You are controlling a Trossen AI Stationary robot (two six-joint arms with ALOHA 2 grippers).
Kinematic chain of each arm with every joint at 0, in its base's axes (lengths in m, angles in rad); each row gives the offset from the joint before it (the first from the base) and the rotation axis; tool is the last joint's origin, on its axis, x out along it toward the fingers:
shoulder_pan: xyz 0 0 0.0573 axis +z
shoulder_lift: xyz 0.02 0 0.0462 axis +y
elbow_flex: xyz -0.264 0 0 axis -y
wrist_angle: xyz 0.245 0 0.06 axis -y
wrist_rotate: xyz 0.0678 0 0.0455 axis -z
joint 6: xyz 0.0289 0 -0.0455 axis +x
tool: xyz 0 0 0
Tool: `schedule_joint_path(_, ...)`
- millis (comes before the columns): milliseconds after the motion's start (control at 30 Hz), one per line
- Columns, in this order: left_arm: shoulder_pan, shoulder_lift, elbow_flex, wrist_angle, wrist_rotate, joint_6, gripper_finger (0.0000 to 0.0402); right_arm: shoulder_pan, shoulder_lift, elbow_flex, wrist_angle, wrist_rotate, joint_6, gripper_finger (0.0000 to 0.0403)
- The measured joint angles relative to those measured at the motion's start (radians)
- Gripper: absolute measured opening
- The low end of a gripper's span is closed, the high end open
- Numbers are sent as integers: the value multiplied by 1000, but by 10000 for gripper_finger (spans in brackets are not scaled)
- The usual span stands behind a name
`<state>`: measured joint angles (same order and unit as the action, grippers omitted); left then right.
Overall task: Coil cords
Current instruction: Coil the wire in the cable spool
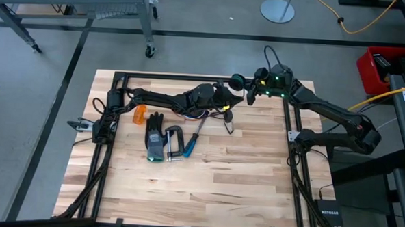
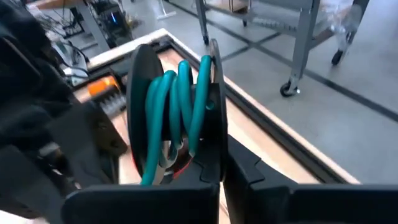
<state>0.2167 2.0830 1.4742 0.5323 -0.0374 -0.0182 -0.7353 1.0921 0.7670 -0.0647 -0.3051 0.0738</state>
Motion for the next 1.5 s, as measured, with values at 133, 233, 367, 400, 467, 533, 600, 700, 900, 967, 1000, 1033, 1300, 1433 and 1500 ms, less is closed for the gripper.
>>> schedule_joint_path(133,-1,0,0,3,1,0,17,0,-49,0,1,-2,0,2)
schedule_joint_path(233,-1,0,0,1,1,0,27,0,-79,0,-1,-1,0,2)
schedule_joint_path(367,-7,0,0,-4,5,0,26,0,-110,0,-7,-1,0,2)
schedule_joint_path(400,-9,0,0,-4,5,0,22,0,-115,0,-12,-1,0,2)
schedule_joint_path(467,-10,0,0,-2,5,0,13,0,-125,0,-12,-1,0,2)
schedule_joint_path(533,-12,0,0,0,4,0,6,0,-135,0,-15,-1,-2,2)
schedule_joint_path(600,-13,0,0,0,2,0,4,0,-142,0,-20,-1,-3,2)
schedule_joint_path(700,-14,0,0,1,1,0,12,0,-160,0,-33,-2,-3,2)
schedule_joint_path(900,-14,0,0,-8,4,0,24,0,-202,1,-76,-1,-18,2)
schedule_joint_path(967,-14,0,0,-10,4,0,20,0,-219,2,-91,-1,-19,2)
schedule_joint_path(1000,-15,0,0,-13,4,0,18,0,-228,2,-105,-1,-23,2)
schedule_joint_path(1033,-15,0,0,-20,4,0,15,0,-237,2,-119,-1,-26,2)
schedule_joint_path(1300,-22,0,0,-57,0,43,3,0,-287,2,-209,-2,-29,2)
schedule_joint_path(1433,-29,0,0,-60,0,68,2,0,-313,2,-272,-2,-29,2)
schedule_joint_path(1500,-29,2,0,-63,1,73,2,0,-326,2,-321,-3,-29,2)
